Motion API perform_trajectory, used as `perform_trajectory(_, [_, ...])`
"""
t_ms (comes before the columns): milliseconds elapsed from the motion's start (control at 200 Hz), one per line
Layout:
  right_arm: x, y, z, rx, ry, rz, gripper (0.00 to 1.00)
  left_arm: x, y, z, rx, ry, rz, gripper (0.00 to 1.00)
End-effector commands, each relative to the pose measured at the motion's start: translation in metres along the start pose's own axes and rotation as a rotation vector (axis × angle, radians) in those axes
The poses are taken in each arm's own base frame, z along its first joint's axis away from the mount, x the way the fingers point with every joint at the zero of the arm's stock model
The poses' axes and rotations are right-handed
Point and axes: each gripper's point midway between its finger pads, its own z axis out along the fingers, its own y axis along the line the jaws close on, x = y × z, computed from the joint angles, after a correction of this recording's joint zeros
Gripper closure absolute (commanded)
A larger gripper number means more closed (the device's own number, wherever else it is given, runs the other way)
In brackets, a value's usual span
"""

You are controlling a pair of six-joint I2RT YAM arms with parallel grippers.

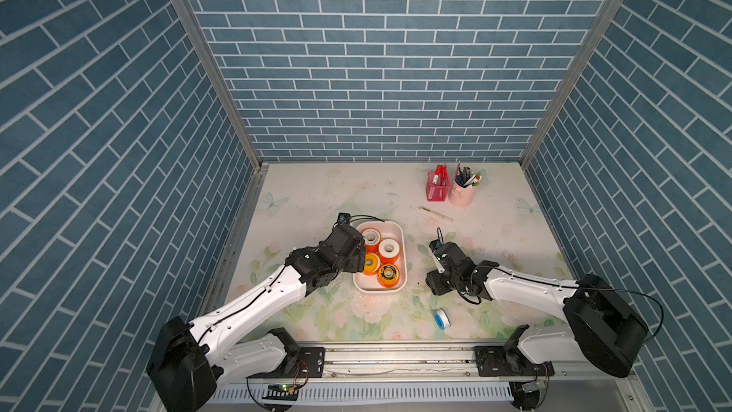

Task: Put the sealing tape into the storage box
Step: Pick up the sealing tape at the center of the board, then place the sealing tape in the storage box.

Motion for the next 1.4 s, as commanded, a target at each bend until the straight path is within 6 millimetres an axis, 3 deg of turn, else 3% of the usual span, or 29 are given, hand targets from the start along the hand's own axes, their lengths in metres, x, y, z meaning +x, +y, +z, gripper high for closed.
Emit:
perform_trajectory(0, [0.000, -0.001, -0.007, 0.010, -0.011, 0.027, 0.48, 0.004, 0.004, 0.003, -0.013, 0.013, 0.008, 0.15])
perform_trajectory(320, [-0.030, 0.010, -0.028, -0.025, -0.094, 0.028, 0.51, 0.003, 0.005, 0.002, -0.011, 0.005, 0.001, 0.15])
perform_trajectory(740, [-0.045, 0.014, -0.046, -0.034, -0.130, 0.028, 0.52, 0.003, 0.004, 0.001, -0.010, 0.004, 0.001, 0.15])
perform_trajectory(930, [-0.057, 0.025, -0.054, -0.082, -0.144, 0.012, 0.52, 0.001, 0.006, 0.000, -0.014, -0.003, -0.004, 0.15])
perform_trajectory(1180, [-0.098, 0.048, -0.067, -0.130, -0.170, -0.049, 0.52, -0.005, 0.011, -0.006, -0.015, -0.033, -0.026, 0.15])
perform_trajectory(1395, [-0.143, 0.073, -0.059, -0.158, -0.173, -0.102, 0.52, -0.012, 0.025, -0.009, -0.052, -0.060, -0.066, 0.15])
